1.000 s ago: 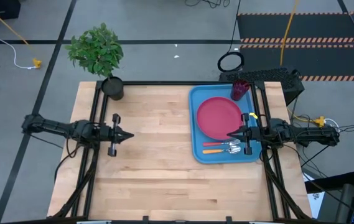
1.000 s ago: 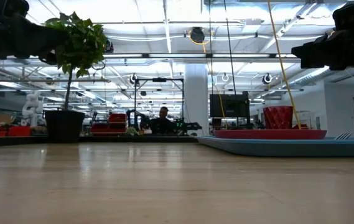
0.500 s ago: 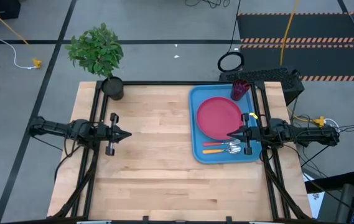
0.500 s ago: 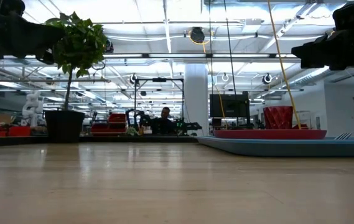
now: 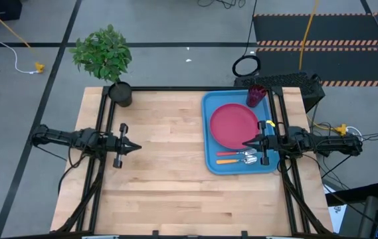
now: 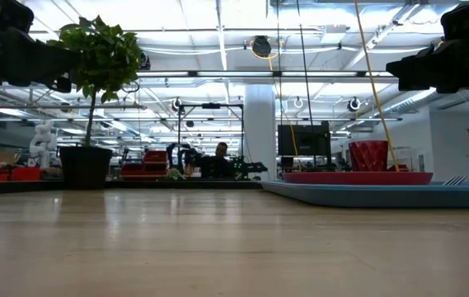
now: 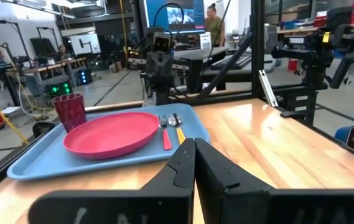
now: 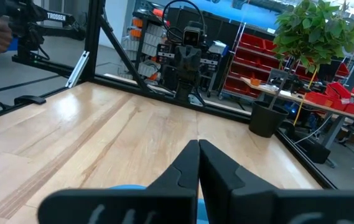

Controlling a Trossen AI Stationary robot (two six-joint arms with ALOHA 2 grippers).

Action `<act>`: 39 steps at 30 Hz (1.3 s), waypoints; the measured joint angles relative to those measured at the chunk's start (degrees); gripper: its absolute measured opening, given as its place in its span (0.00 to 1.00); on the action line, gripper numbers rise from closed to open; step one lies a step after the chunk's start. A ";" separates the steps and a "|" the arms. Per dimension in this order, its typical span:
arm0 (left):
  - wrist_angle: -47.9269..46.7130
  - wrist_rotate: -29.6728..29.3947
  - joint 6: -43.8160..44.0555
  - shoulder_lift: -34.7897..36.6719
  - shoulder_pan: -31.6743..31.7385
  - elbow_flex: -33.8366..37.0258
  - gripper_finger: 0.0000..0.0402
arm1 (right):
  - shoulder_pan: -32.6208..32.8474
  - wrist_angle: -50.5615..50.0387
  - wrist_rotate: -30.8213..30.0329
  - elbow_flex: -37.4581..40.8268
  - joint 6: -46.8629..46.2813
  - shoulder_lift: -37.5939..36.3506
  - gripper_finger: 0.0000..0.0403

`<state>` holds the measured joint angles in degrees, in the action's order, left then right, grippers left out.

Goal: Pick and place plate/cup/fork/spoon on tray
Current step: Return to Home Position

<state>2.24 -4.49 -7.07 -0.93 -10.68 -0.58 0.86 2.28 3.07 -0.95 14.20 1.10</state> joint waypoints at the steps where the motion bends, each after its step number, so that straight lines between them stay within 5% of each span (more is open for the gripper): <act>1: 0.02 0.00 -0.10 0.00 0.00 0.00 0.01 | -0.01 0.00 0.00 0.00 0.00 0.00 0.00; 39: -0.90 9.14 -1.60 -0.07 7.02 0.00 0.01 | 0.00 0.00 0.00 0.00 0.00 -0.02 0.00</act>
<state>1.34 4.64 -8.67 -0.99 -3.66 -0.58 0.86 2.28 3.07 -0.95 14.20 1.08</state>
